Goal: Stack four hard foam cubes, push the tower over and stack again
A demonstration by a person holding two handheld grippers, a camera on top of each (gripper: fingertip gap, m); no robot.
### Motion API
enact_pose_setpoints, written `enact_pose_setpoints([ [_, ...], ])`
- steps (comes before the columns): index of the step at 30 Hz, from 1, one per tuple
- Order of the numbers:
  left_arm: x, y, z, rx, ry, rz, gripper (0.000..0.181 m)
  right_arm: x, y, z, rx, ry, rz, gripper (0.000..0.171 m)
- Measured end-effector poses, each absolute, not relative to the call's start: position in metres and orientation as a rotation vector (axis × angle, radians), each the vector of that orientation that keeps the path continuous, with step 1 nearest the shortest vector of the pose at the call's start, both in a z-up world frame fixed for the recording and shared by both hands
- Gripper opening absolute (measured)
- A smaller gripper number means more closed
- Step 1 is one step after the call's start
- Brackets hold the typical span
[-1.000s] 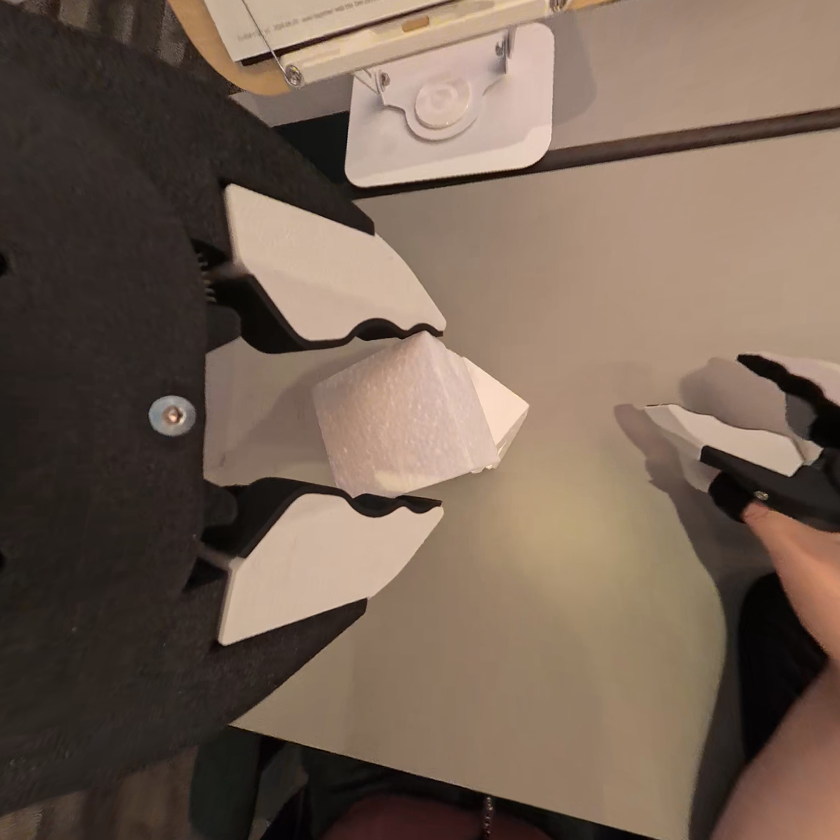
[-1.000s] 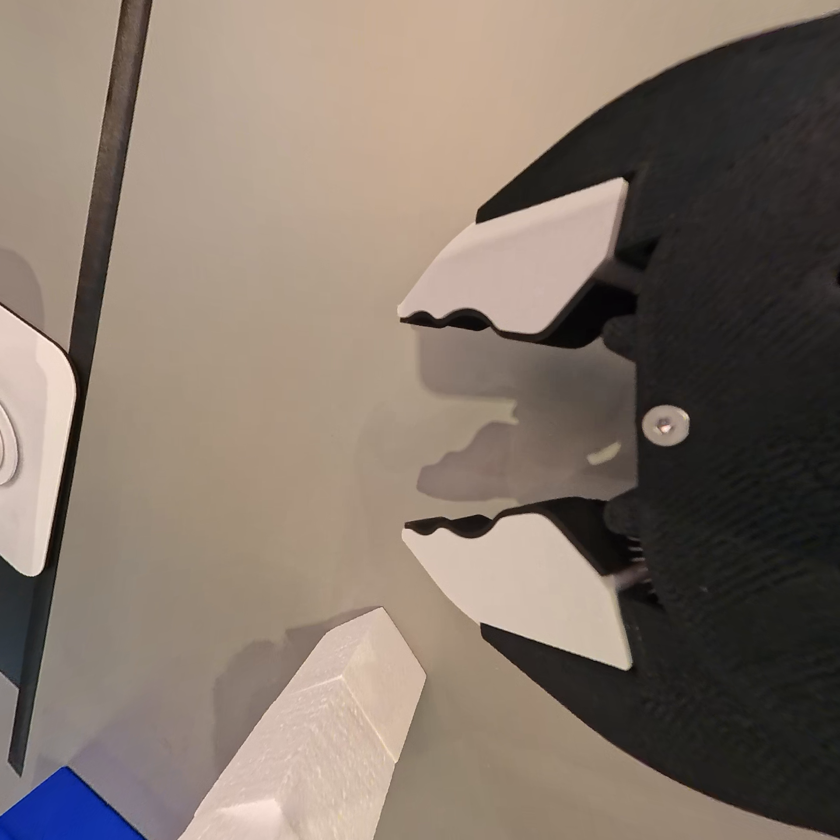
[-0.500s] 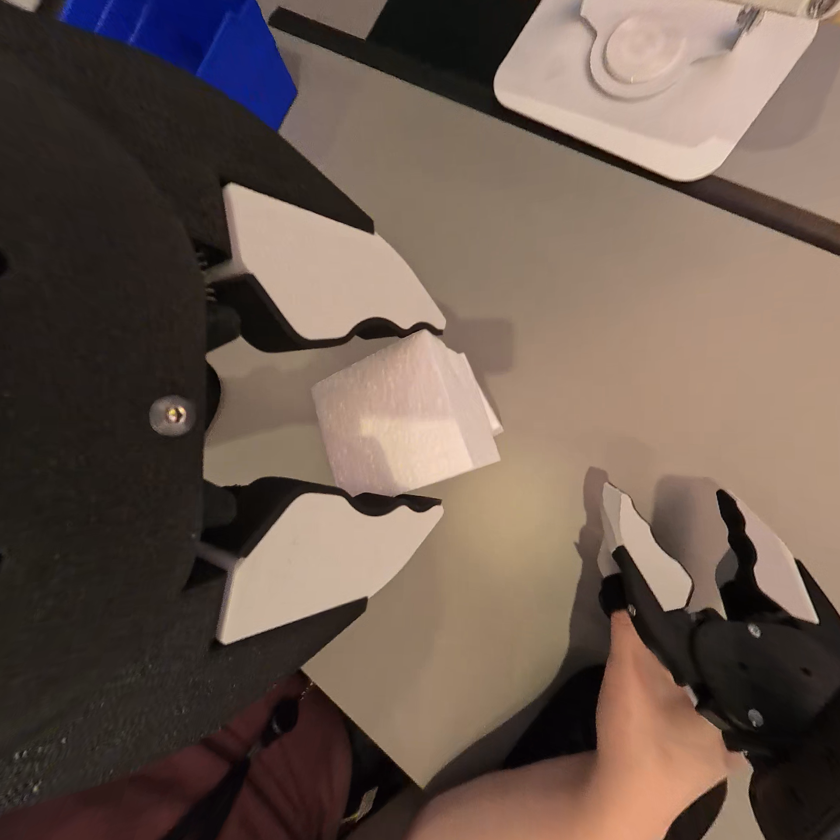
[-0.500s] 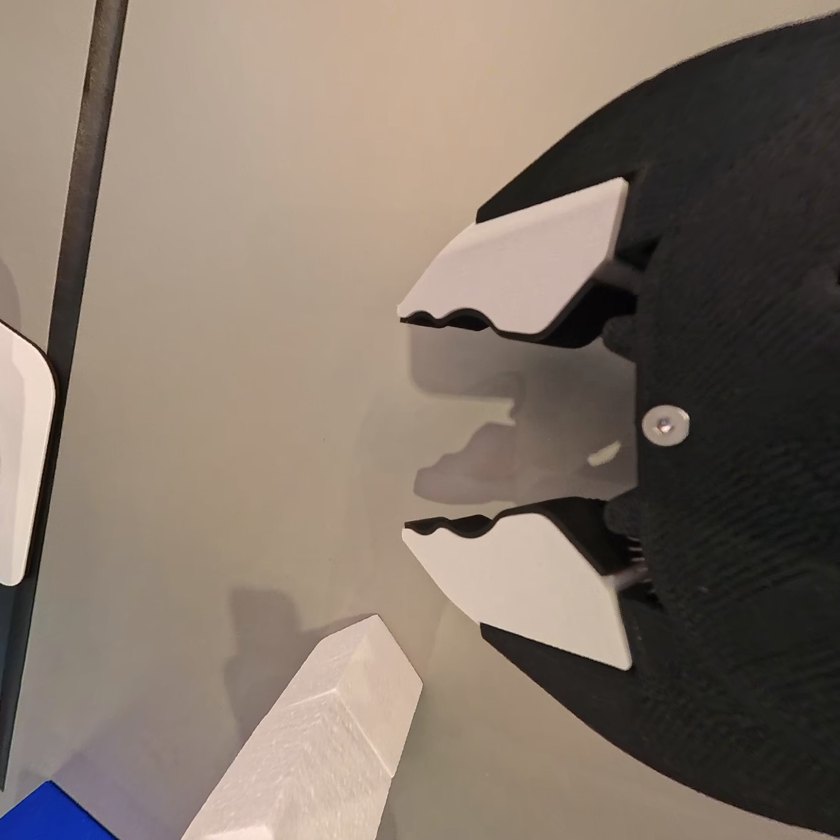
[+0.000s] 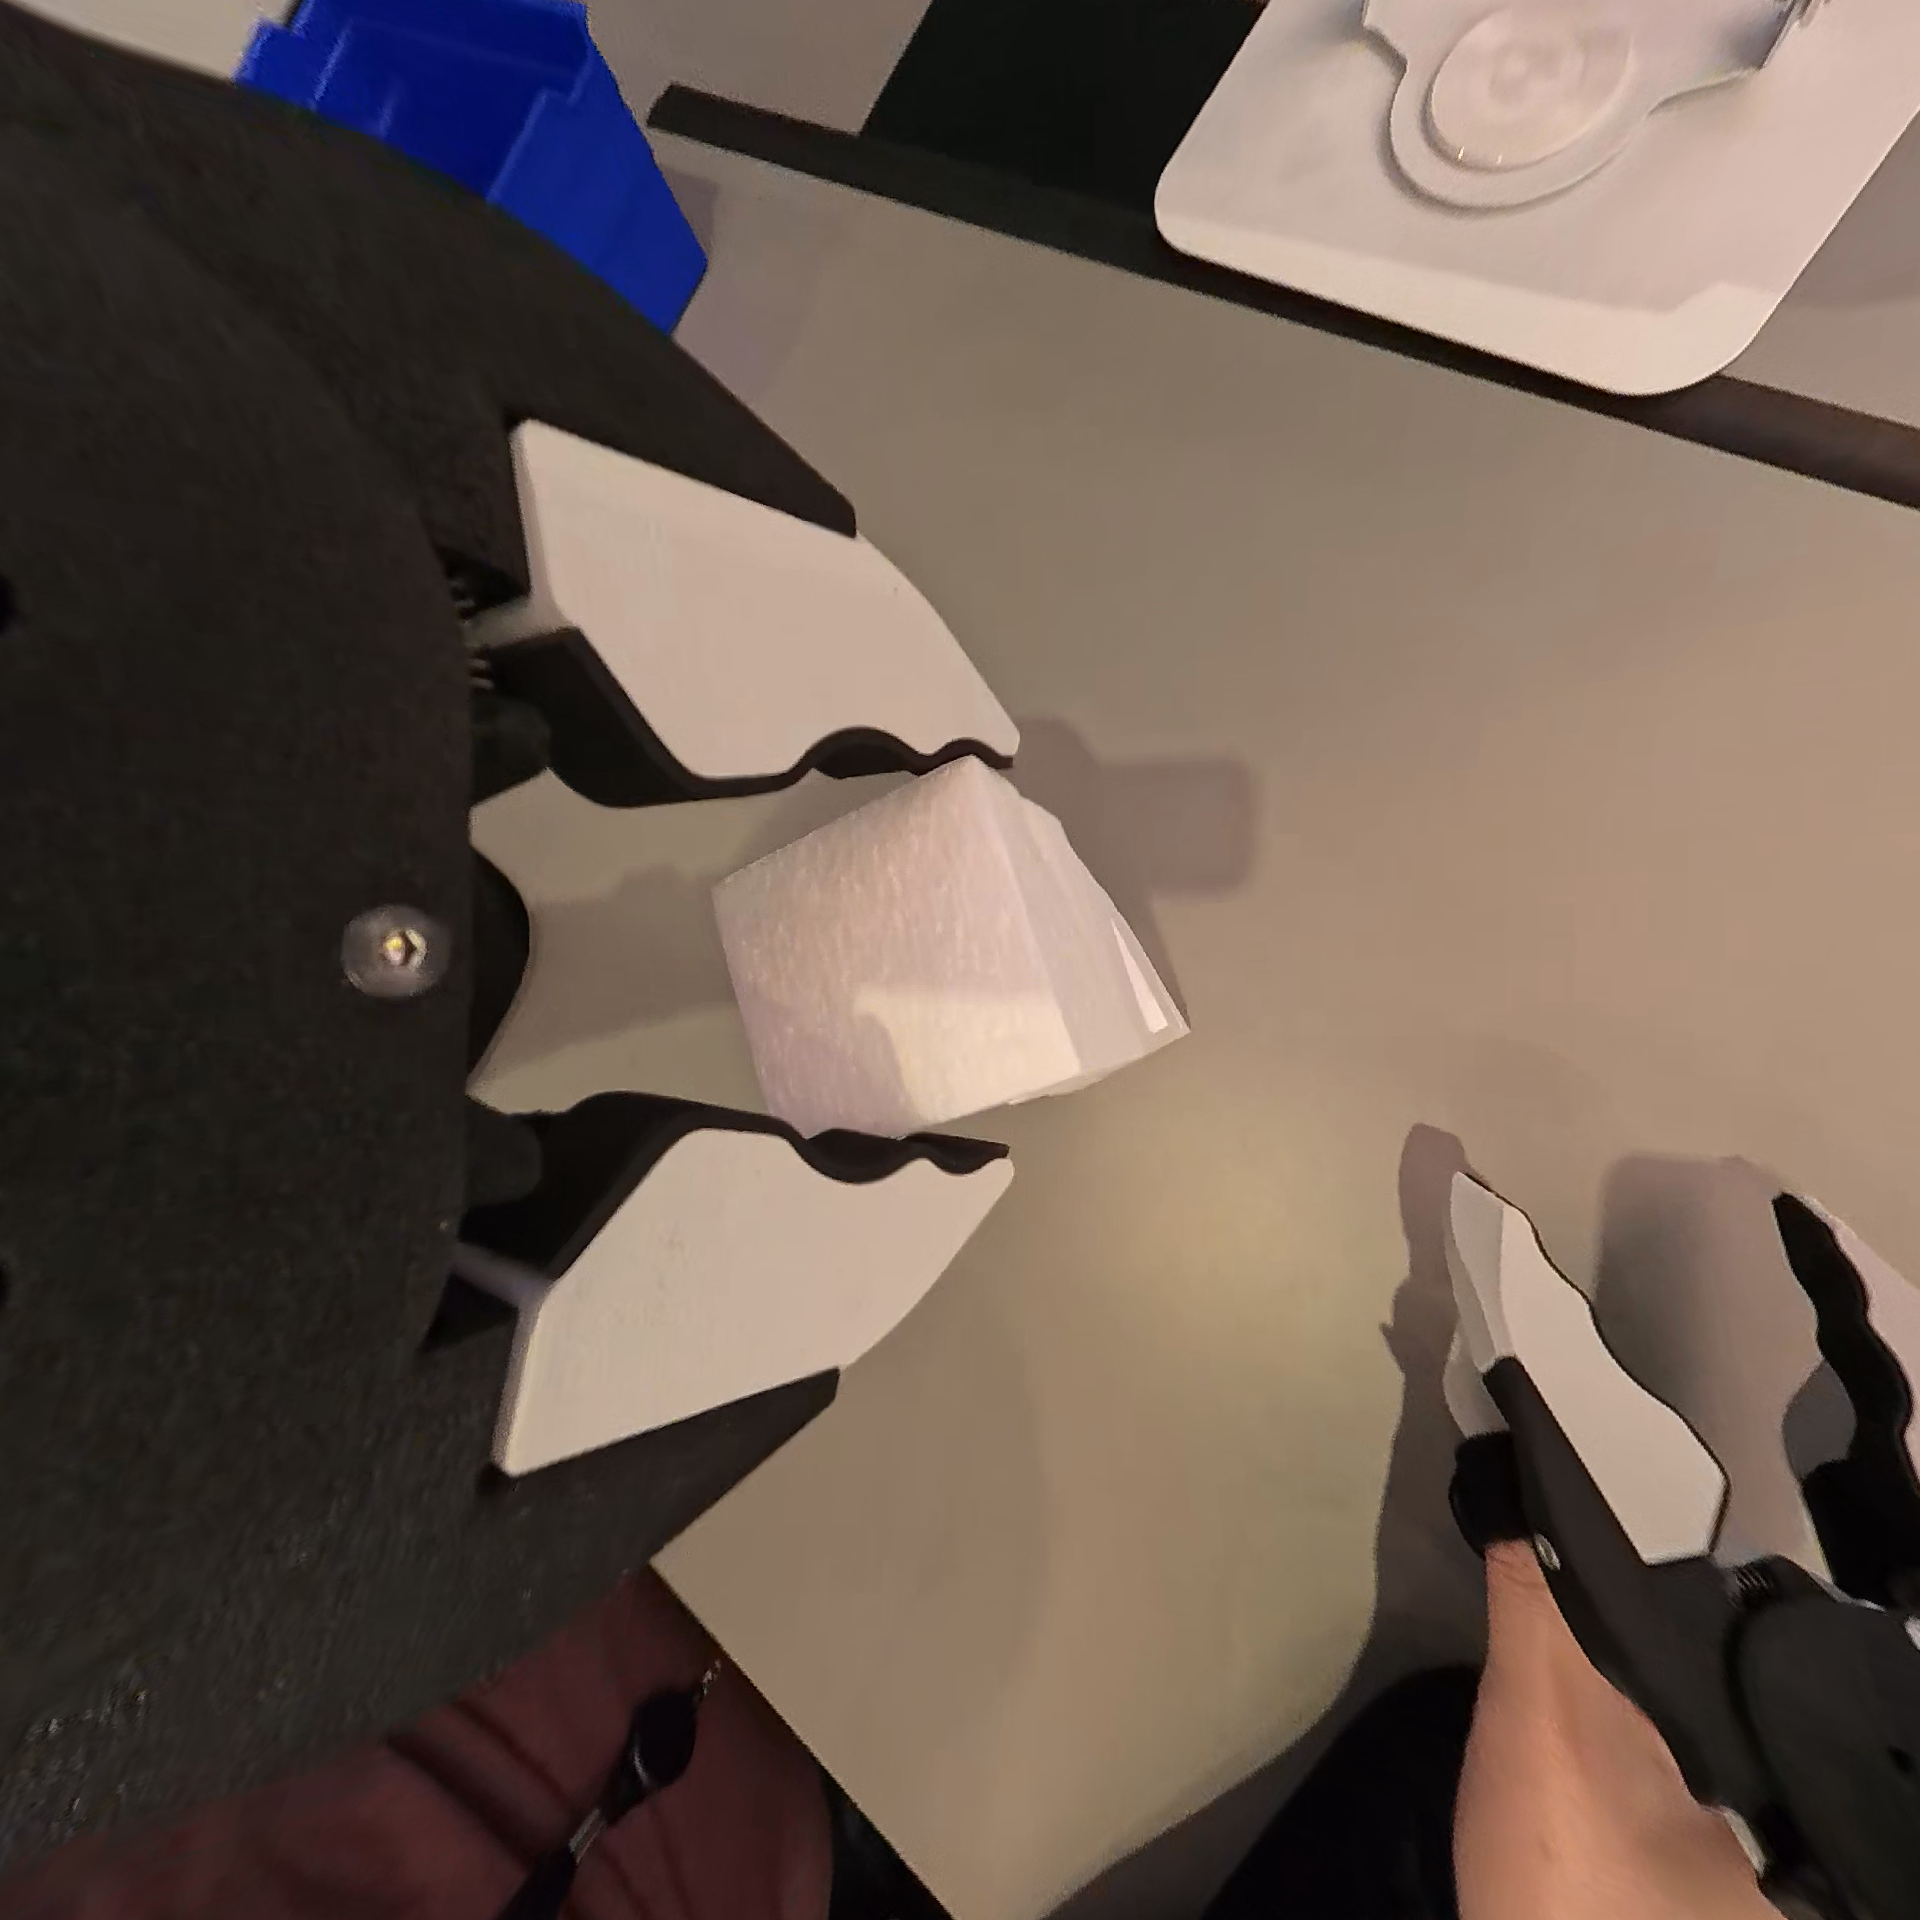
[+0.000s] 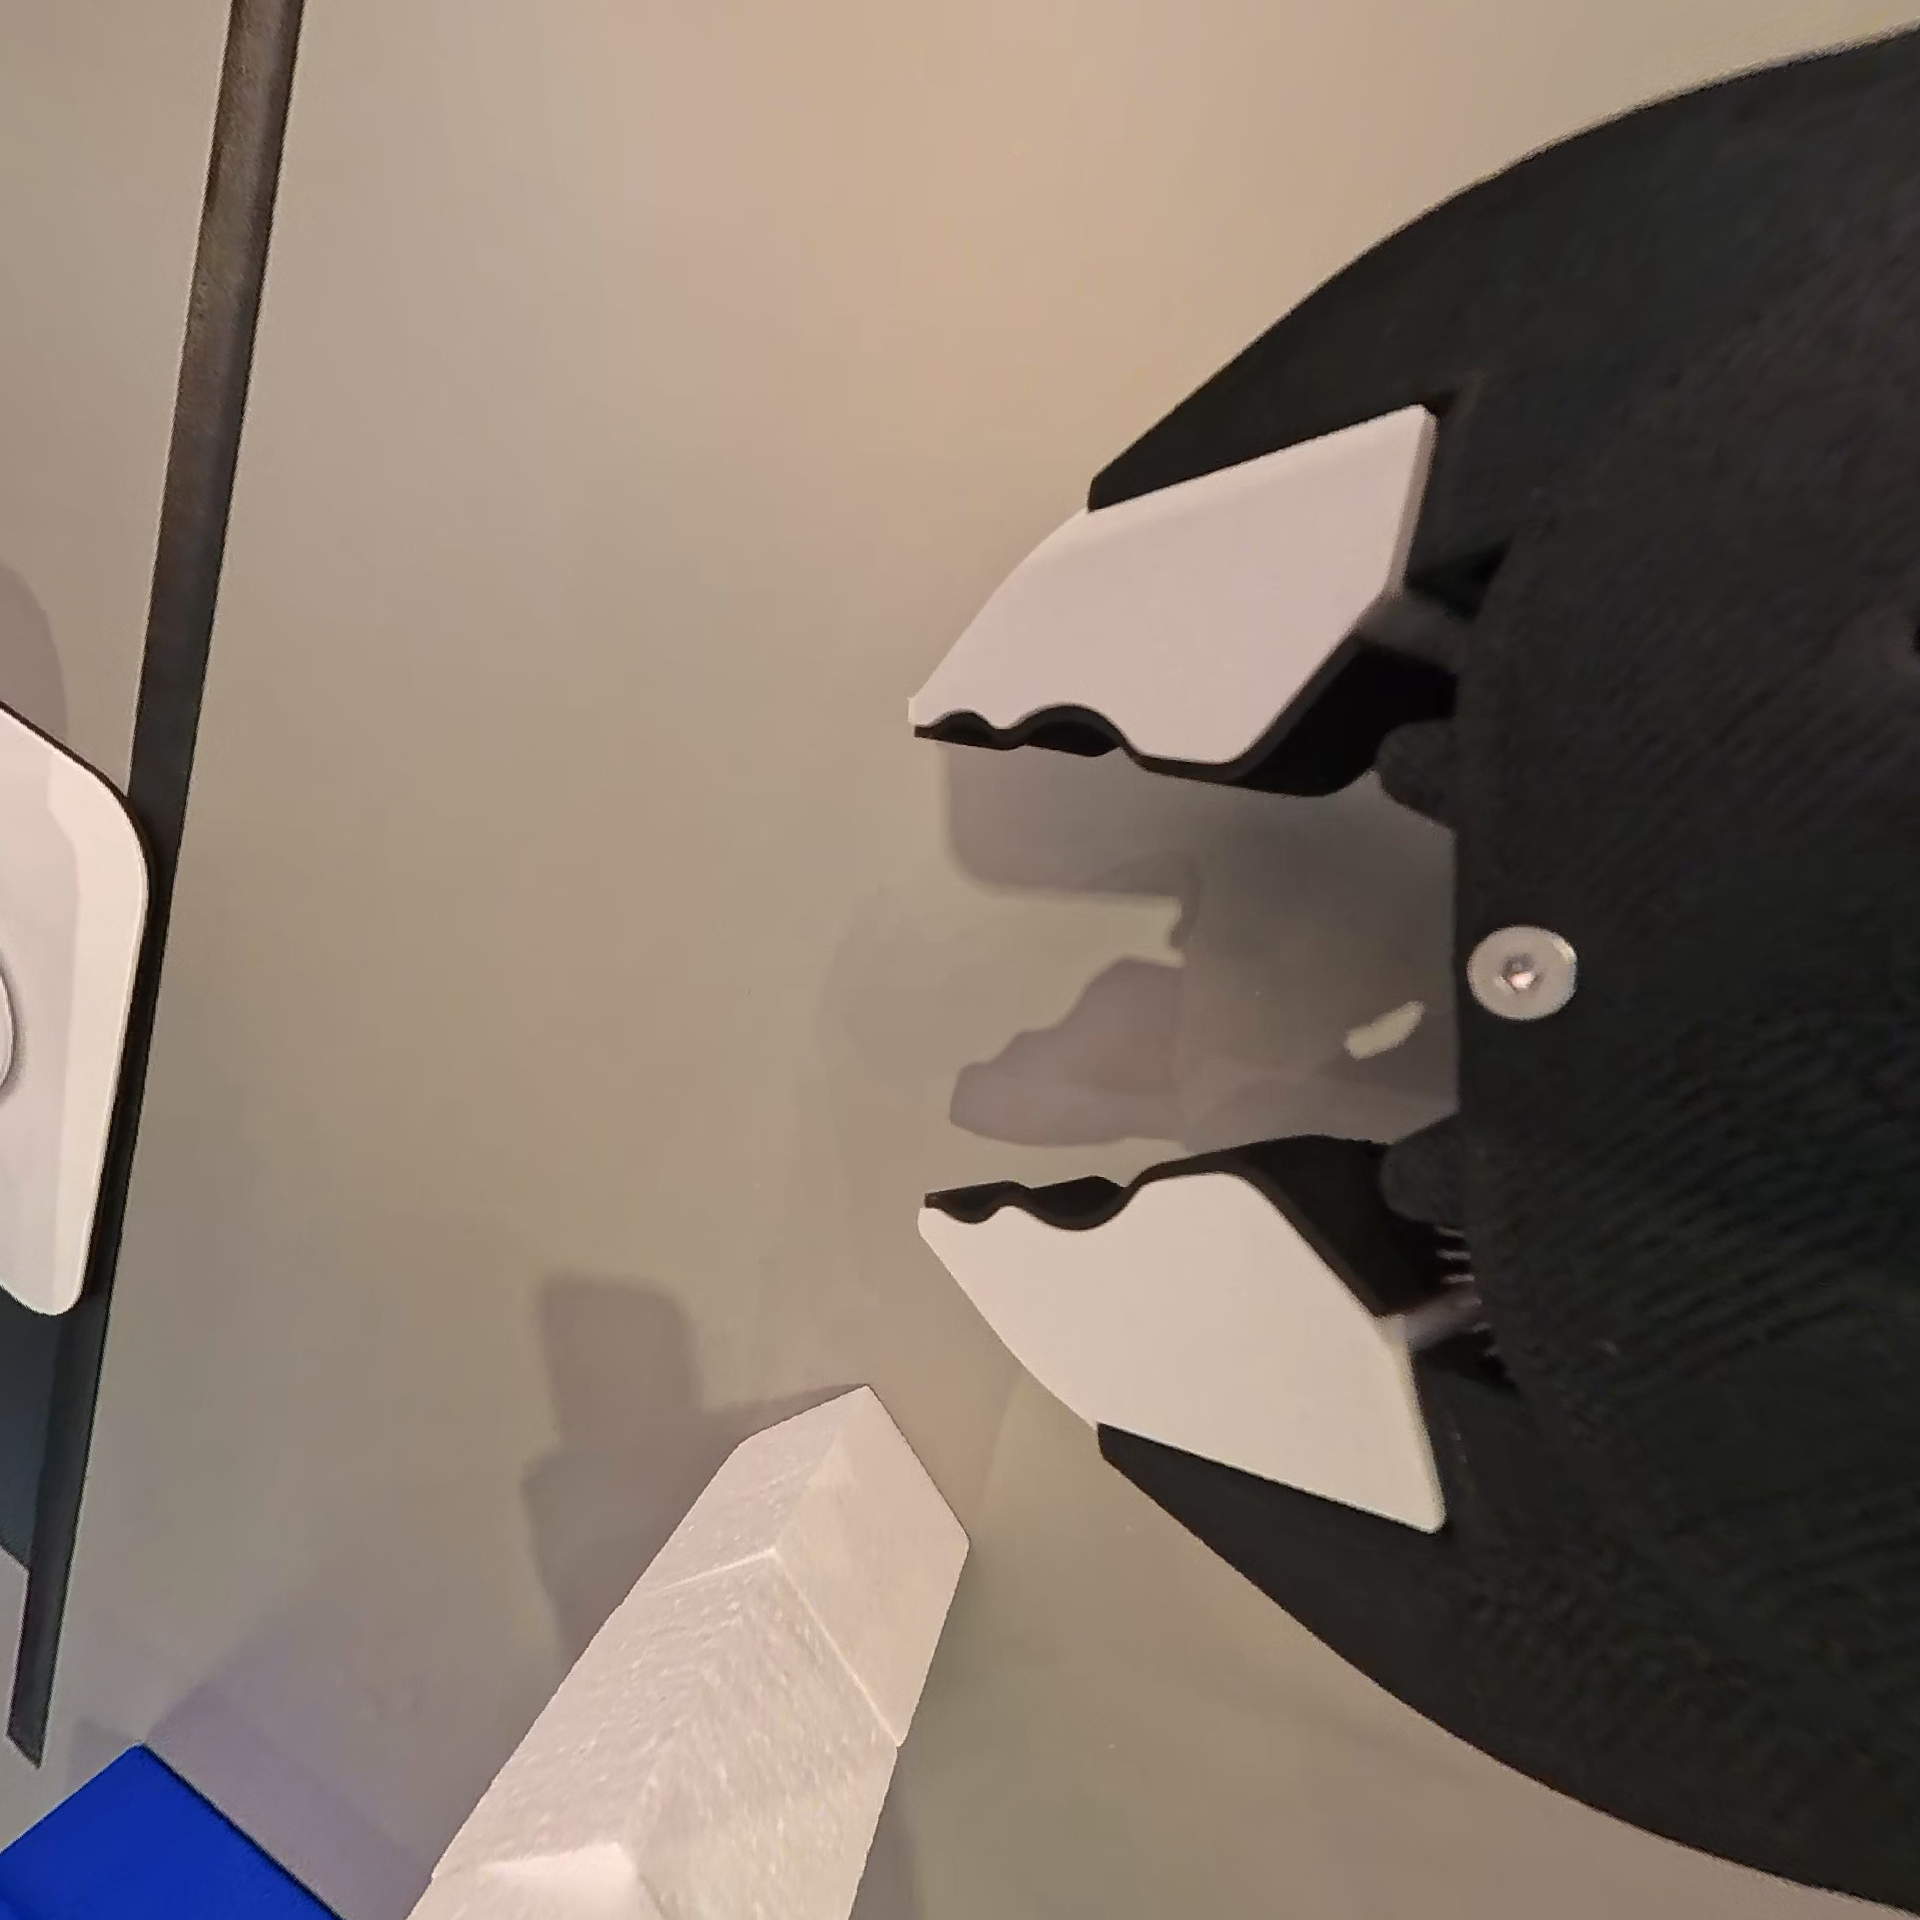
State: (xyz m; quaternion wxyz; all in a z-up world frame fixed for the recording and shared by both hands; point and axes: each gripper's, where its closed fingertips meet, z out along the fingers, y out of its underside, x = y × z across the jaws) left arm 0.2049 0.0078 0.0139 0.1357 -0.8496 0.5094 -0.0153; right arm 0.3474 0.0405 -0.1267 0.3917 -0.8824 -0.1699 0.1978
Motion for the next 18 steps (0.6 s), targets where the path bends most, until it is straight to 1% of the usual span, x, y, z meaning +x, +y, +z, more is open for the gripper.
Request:
enact_pose_setpoints([
  [9,0.204,0.008,0.000,-2.479,1.530,-0.061,0.068,0.344,0.039,-0.131,-2.259,-0.462,0.496,0.081],
  [11,0.207,0.008,0.003,-2.455,1.534,-0.072,0.073,0.343,0.039,-0.131,-2.259,-0.468,0.496,0.081],
  [13,0.208,0.006,0.014,-2.419,1.543,-0.065,0.079,0.343,0.039,-0.130,-2.255,-0.468,0.496,0.081],
  [14,0.210,0.005,0.023,-2.383,1.541,-0.092,0.077,0.343,0.039,-0.129,-2.250,-0.467,0.498,0.081],
  [18,0.213,-0.008,0.082,-2.184,1.458,-0.308,0.077,0.344,0.041,-0.123,-2.219,-0.454,0.513,0.081],
])
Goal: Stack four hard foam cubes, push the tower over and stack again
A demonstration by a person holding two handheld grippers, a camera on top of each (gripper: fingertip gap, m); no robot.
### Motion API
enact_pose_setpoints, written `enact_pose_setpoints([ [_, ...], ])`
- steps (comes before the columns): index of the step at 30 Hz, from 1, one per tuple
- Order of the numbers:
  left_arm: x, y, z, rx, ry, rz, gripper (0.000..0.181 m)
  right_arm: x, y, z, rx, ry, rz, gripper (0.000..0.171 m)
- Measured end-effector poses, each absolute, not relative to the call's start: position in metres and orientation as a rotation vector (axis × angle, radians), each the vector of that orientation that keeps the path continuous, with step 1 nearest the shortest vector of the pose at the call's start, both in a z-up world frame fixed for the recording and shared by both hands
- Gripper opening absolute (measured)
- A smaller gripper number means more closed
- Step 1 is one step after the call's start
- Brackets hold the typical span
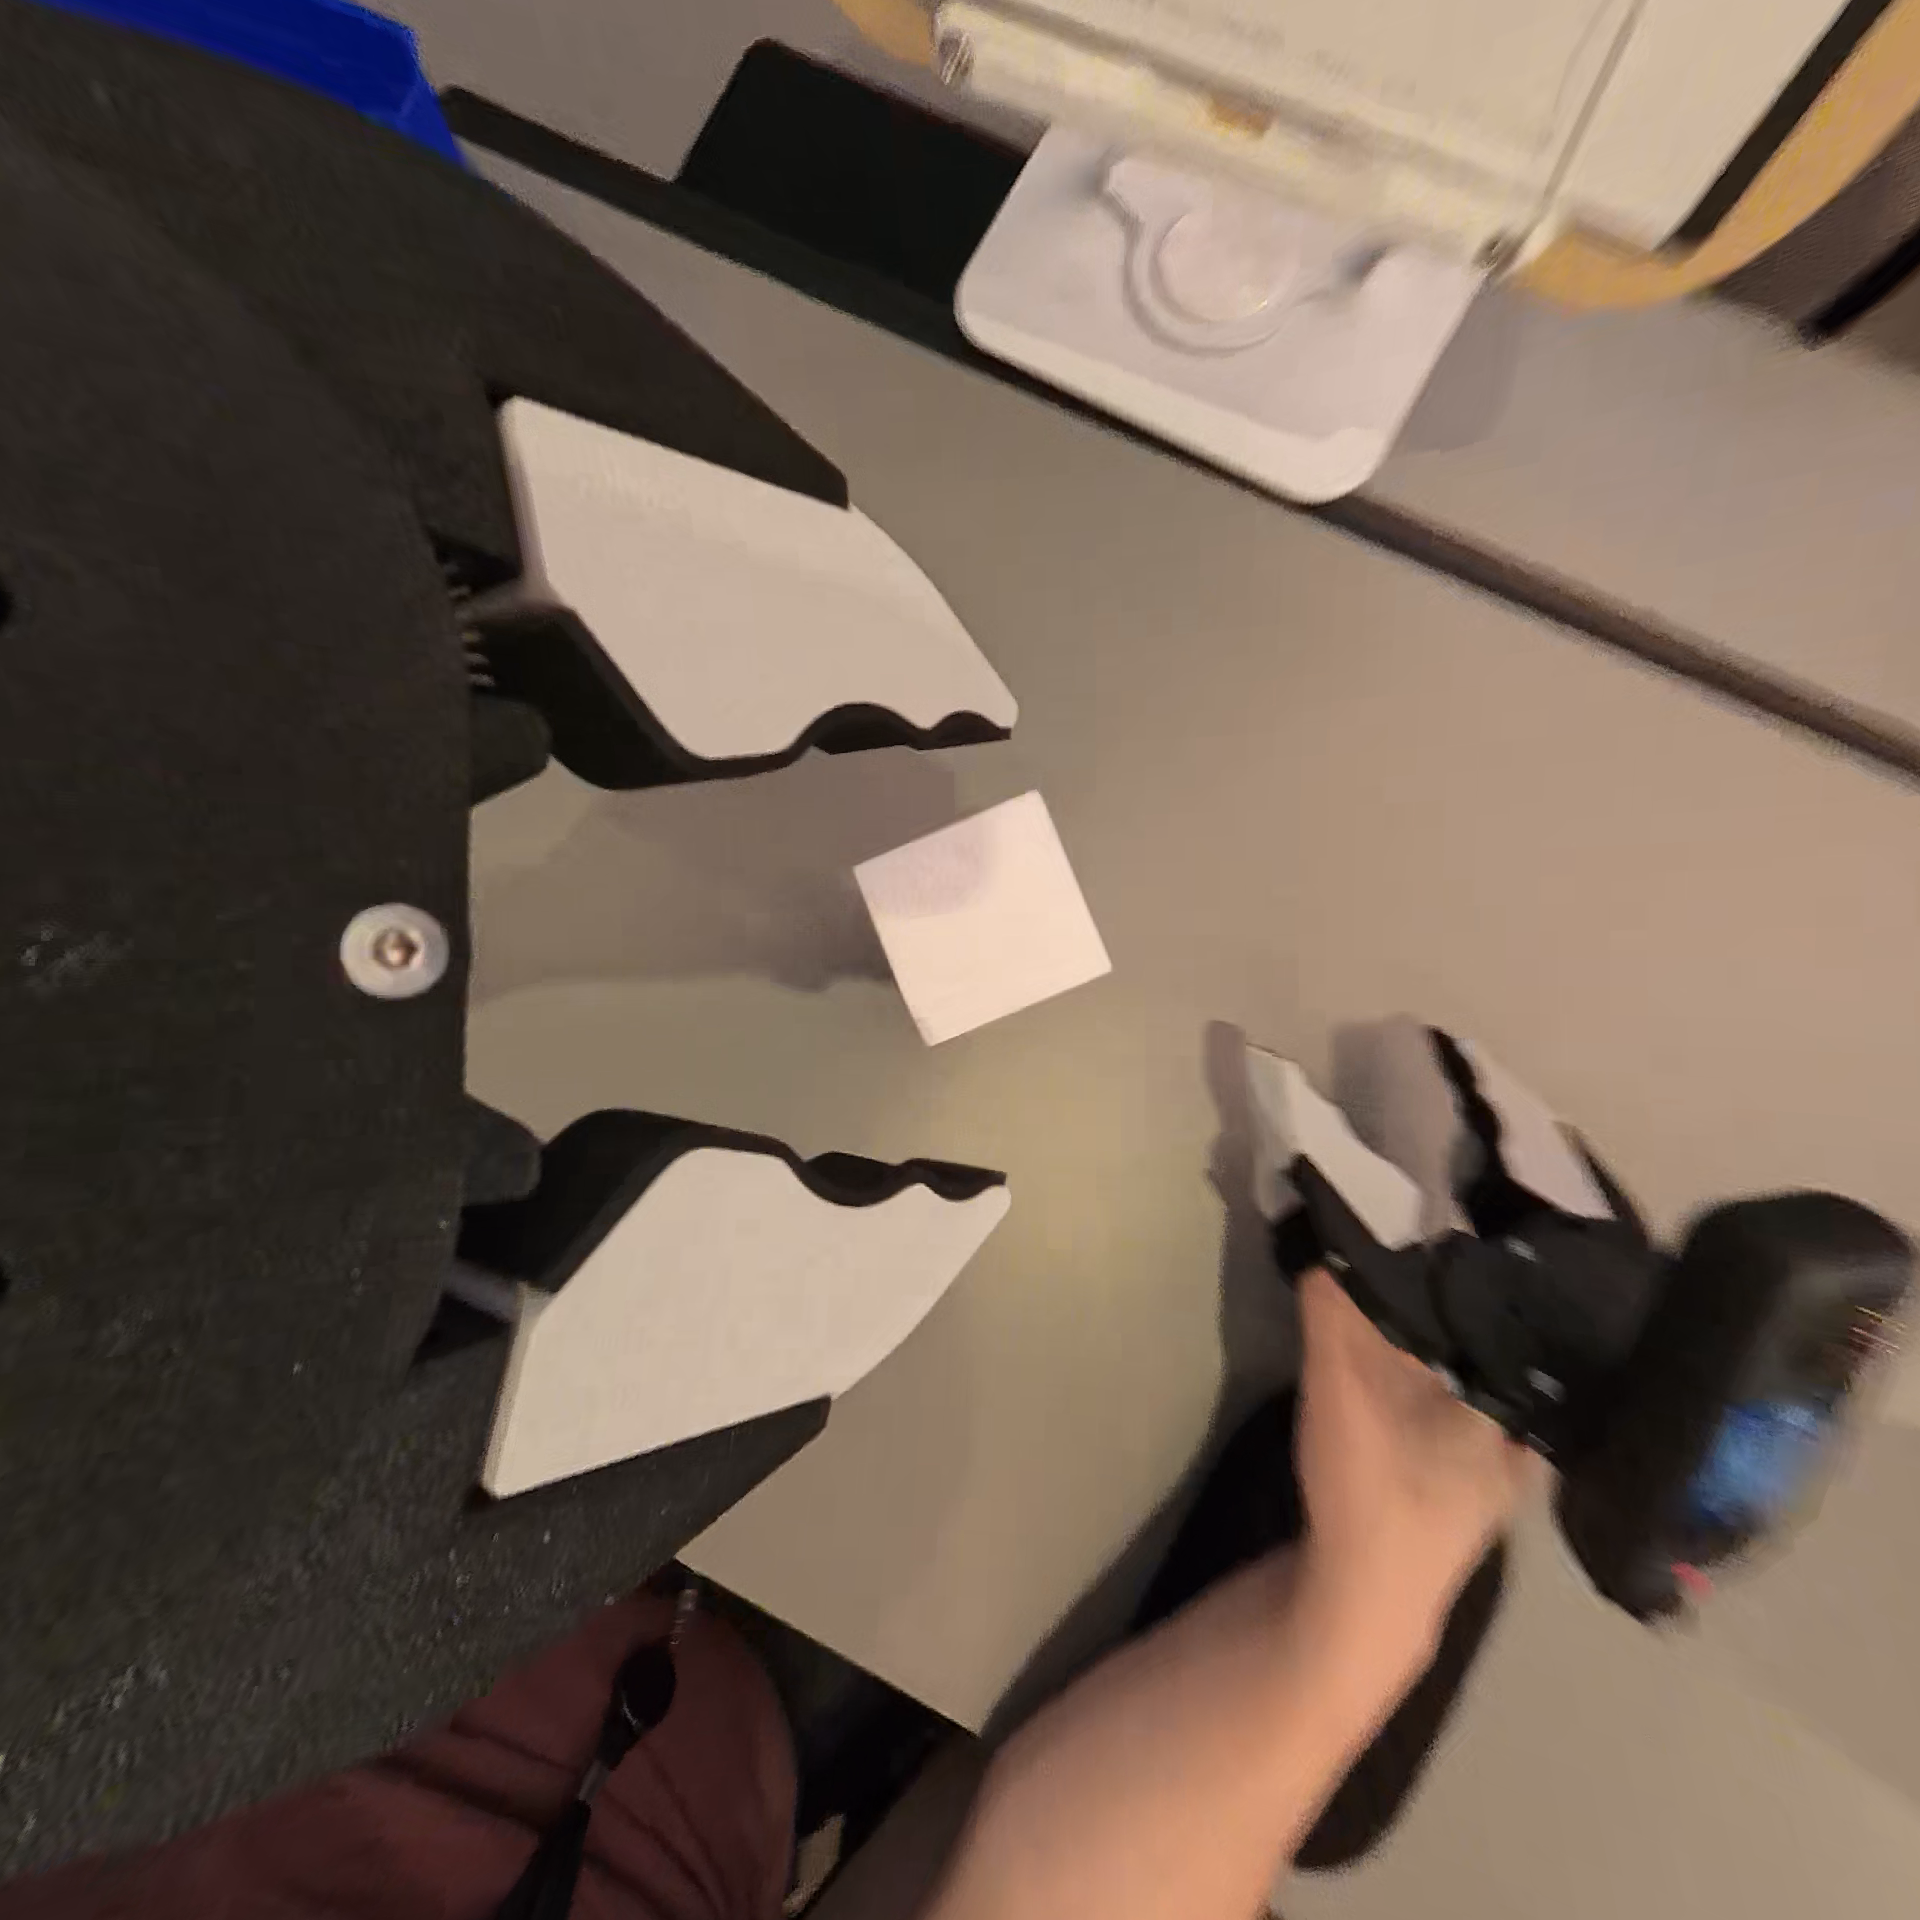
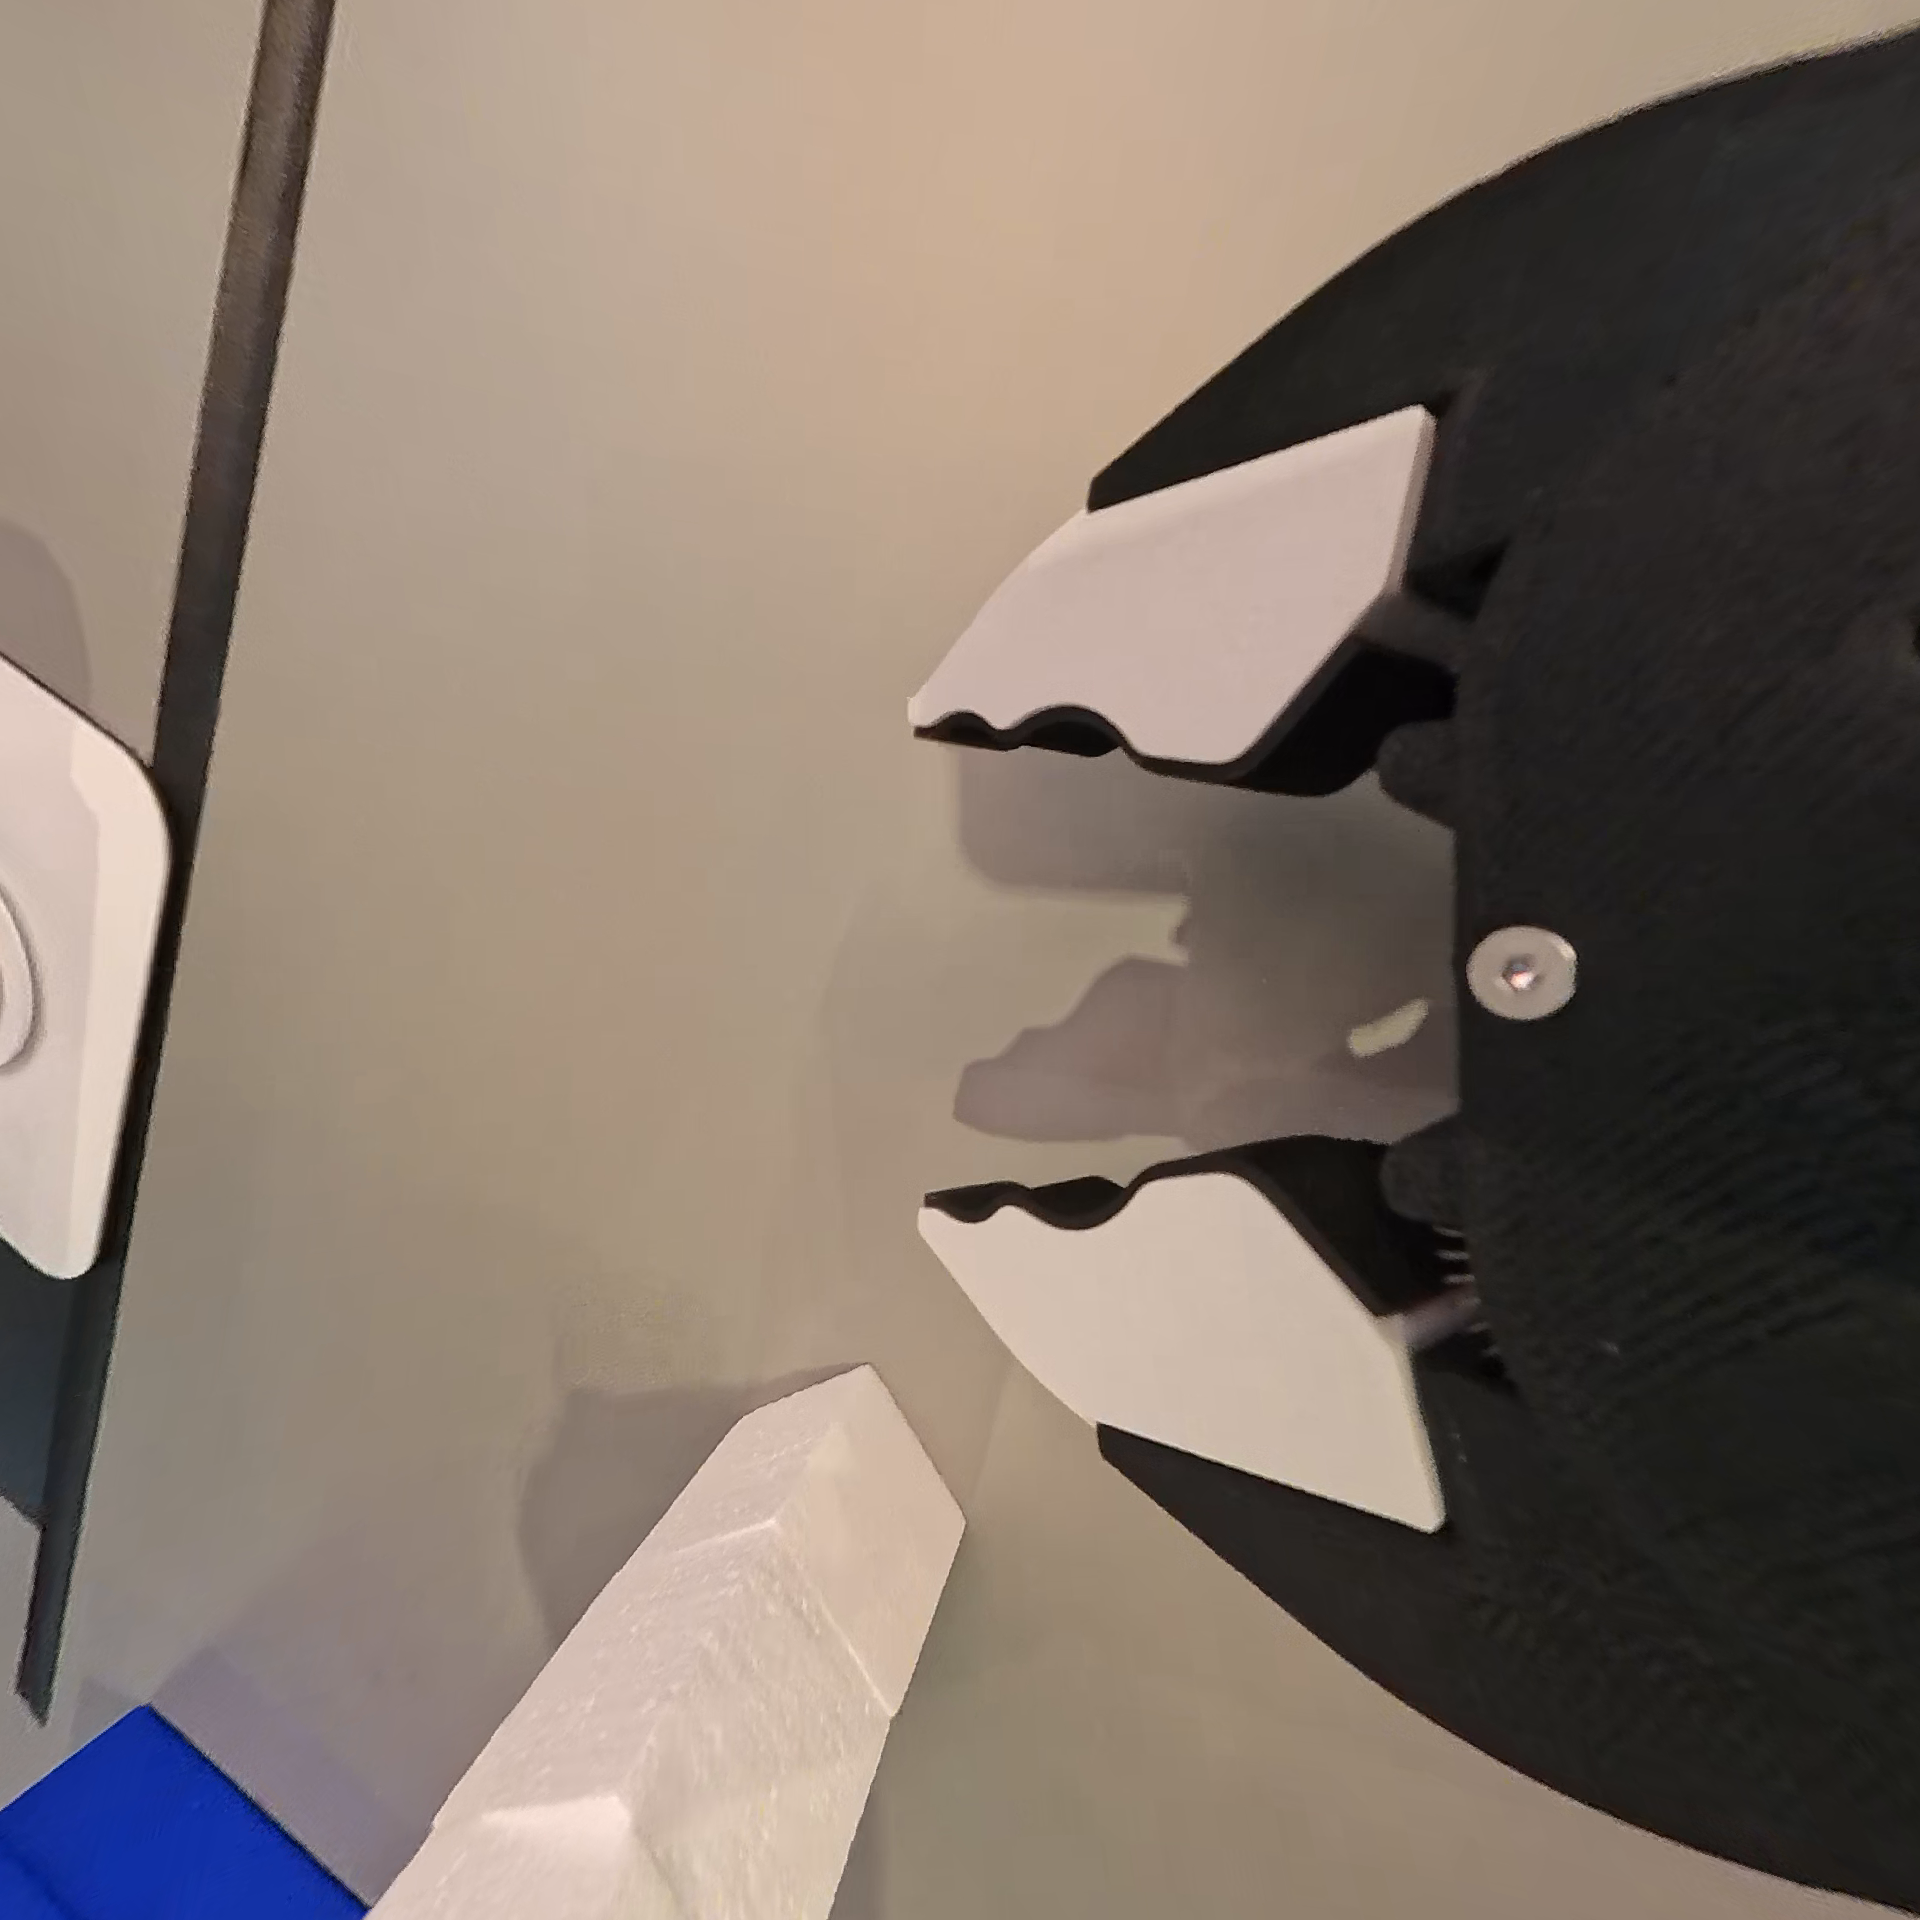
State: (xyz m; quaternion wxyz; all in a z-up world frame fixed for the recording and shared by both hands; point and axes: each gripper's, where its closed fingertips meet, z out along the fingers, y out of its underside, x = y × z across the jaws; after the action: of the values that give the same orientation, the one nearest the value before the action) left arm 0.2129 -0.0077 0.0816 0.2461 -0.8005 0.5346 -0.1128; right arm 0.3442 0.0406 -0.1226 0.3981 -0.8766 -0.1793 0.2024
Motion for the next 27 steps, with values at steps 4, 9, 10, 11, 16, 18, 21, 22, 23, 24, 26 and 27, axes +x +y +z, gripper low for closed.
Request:
enact_pose_setpoints([
  [4,0.189,-0.019,0.159,-1.821,1.188,-0.588,0.077,0.344,0.045,-0.098,-2.090,-0.457,0.505,0.077],
  [9,0.130,-0.018,0.185,-1.458,0.892,-0.653,0.071,0.332,0.033,-0.040,-1.786,-0.533,0.576,0.057],
  [10,0.121,-0.012,0.177,-1.467,0.880,-0.625,0.072,0.329,0.029,-0.033,-1.749,-0.538,0.616,0.055],
  [11,0.114,-0.008,0.169,-1.475,0.872,-0.624,0.073,0.326,0.025,-0.029,-1.720,-0.539,0.666,0.055],
  [16,0.098,-0.002,0.138,-1.396,0.927,-0.832,0.022,0.311,0.014,-0.051,-1.780,-0.626,0.877,0.000],
  [18,0.086,0.004,0.116,-1.388,0.974,-0.817,0.000,0.311,0.012,-0.062,-1.812,-0.663,0.871,0.000],
  [21,0.055,0.040,0.080,-1.463,0.961,-0.578,0.000,0.305,0.002,-0.067,-1.821,-0.811,0.853,0.000],
  [22,0.042,0.051,0.065,-1.534,0.978,-0.475,0.000,0.304,-0.003,-0.072,-1.855,-0.871,0.846,0.000],
  [23,0.030,0.058,0.052,-1.579,1.007,-0.379,0.000,0.307,-0.005,-0.080,-1.918,-0.920,0.803,0.000],
  [24,0.021,0.063,0.041,-1.584,1.038,-0.301,0.000,0.310,-0.007,-0.087,-1.972,-0.967,0.746,0.000],
  [26,0.013,0.070,0.029,-1.534,1.048,-0.244,0.000,0.307,-0.013,-0.089,-2.050,-1.057,0.694,0.000],
  [27,0.013,0.072,0.025,-1.517,1.033,-0.277,0.000,0.304,-0.015,-0.089,-2.098,-1.084,0.672,0.001],
])
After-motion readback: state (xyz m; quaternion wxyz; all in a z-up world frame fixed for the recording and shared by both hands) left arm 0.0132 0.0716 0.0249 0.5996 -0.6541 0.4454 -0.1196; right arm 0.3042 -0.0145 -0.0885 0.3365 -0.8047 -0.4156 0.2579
